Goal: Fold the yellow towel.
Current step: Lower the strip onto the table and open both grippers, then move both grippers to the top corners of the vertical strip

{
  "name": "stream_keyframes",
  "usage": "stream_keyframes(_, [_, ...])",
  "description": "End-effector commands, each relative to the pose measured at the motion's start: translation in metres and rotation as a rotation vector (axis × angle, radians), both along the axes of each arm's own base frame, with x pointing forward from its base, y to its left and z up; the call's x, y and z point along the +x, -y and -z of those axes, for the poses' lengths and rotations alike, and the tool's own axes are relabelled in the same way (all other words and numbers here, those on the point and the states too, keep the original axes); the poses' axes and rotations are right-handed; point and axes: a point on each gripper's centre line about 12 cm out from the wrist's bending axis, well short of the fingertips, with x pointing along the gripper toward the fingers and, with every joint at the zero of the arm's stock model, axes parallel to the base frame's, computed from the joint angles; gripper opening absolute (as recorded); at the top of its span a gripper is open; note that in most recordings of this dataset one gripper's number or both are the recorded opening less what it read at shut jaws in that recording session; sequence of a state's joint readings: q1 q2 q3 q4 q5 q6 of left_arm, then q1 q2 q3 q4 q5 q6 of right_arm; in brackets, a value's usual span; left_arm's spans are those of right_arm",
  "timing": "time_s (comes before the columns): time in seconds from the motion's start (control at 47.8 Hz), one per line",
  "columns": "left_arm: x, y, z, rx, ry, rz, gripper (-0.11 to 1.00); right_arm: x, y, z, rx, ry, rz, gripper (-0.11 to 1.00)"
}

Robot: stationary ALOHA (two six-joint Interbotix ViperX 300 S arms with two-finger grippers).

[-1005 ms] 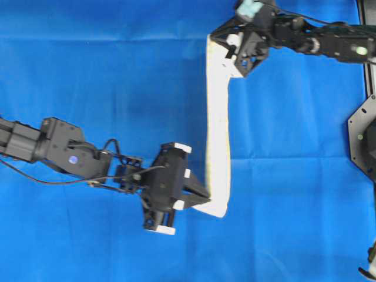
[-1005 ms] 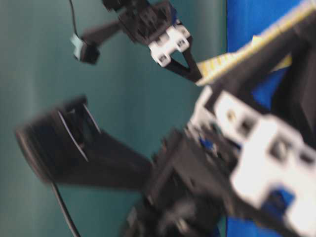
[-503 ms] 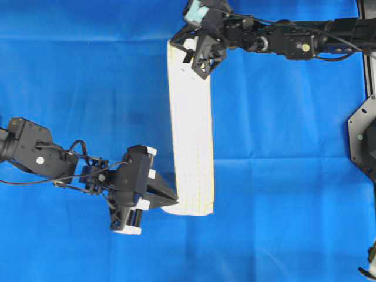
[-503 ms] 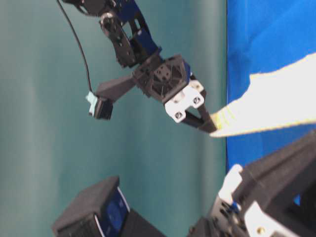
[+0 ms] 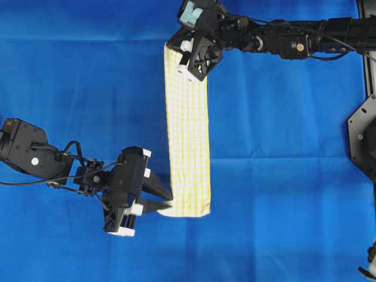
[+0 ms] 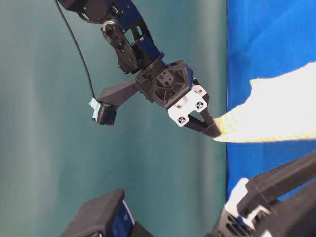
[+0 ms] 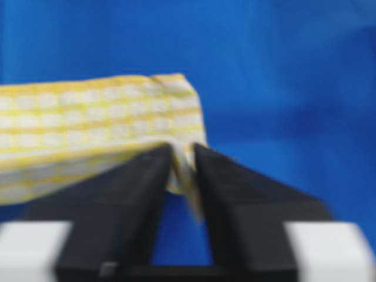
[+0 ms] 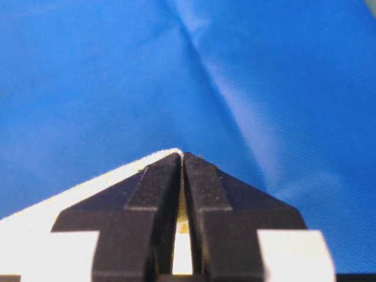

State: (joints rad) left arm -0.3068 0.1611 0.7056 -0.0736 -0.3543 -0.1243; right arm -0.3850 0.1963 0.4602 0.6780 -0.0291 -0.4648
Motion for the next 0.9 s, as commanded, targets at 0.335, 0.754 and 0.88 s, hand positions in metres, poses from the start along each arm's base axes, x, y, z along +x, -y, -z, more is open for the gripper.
stream_keyframes(0.335, [-0.019, 0.005, -0.037, 0.024, -0.116, 0.037, 0.33, -0.007, -0.006, -0.019, -0.045, 0.022, -0.031, 0.71])
stream_keyframes(0.754, [-0.065, -0.025, -0.070, 0.051, -0.244, 0.007, 0.33, -0.085, -0.057, -0.042, -0.063, 0.063, -0.060, 0.67])
stream_keyframes(0.88, [-0.074, -0.039, -0.075, 0.040, -0.207, -0.024, 0.33, -0.106, -0.079, -0.045, -0.076, 0.091, -0.092, 0.67])
